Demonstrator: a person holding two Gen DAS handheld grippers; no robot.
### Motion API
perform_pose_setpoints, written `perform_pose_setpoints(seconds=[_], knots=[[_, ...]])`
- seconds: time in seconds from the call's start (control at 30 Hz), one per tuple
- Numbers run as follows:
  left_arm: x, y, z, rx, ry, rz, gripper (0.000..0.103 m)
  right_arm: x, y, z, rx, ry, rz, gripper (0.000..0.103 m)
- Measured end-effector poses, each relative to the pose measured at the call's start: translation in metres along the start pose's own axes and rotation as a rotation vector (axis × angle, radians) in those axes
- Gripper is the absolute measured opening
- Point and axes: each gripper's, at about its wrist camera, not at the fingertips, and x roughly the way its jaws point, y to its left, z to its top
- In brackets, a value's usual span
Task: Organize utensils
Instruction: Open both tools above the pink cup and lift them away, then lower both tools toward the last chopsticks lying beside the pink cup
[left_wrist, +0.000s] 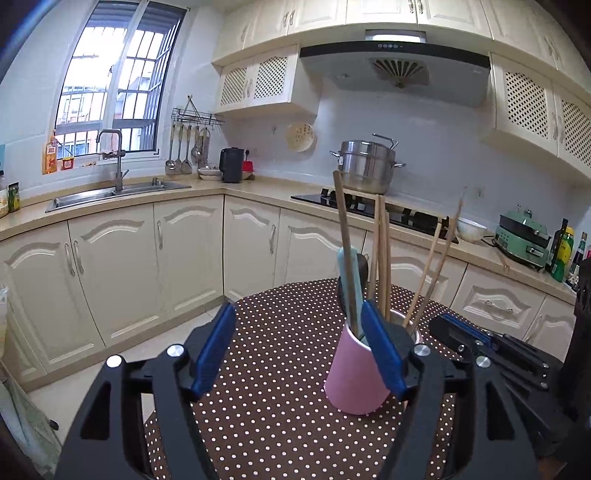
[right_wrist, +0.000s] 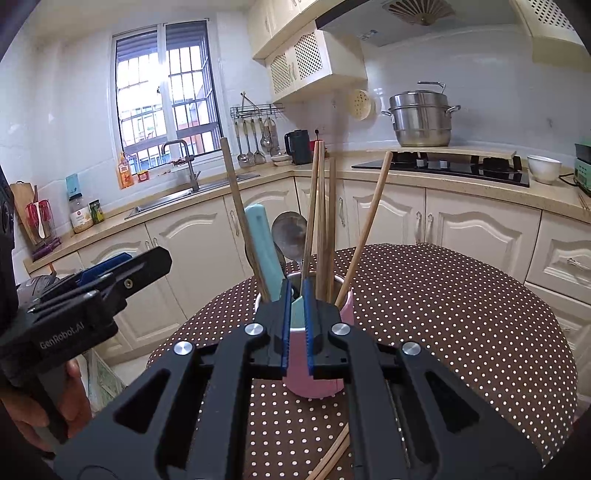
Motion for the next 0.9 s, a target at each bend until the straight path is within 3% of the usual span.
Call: perform_pose_setpoints(seconds=[0.07, 0.13, 0.2, 0.6, 0.77, 0.9], knots=[[-0.002, -0.002, -0.001, 0.006, 0.002, 0.001, 0.069, -0.003, -0.001, 0.0, 0.005, -0.003, 0.0, 0.013], [-0.005, -0.003, -0.002, 0.01, 0.004, 0.0, 0.069, -0.007, -0.002, 0.0, 0.009, -0.015, 0.0, 0.038], [-0.008, -0.004, -0.002, 0.012, 0.005, -0.001, 0.07, -0.013, -0.004, 0.001, 0.013, -0.03, 0.004, 0.047], [-0.014, -0.018, -0.006, 0.033, 0.051, -0.027, 0.074, -0.035, -0.019, -0.004, 0.045, -0.028, -0.036, 0.057], [-0.003, -0.025, -0.016, 0.058, 0.144, -0.05, 0.074, -0.041, -0.034, -0.012, 0.076, -0.009, -0.076, 0.064], [0.017, -0.036, -0.029, 0.08, 0.291, -0.106, 0.074, -0.042, -0.051, -0.023, 0.121, 0.037, -0.123, 0.069]])
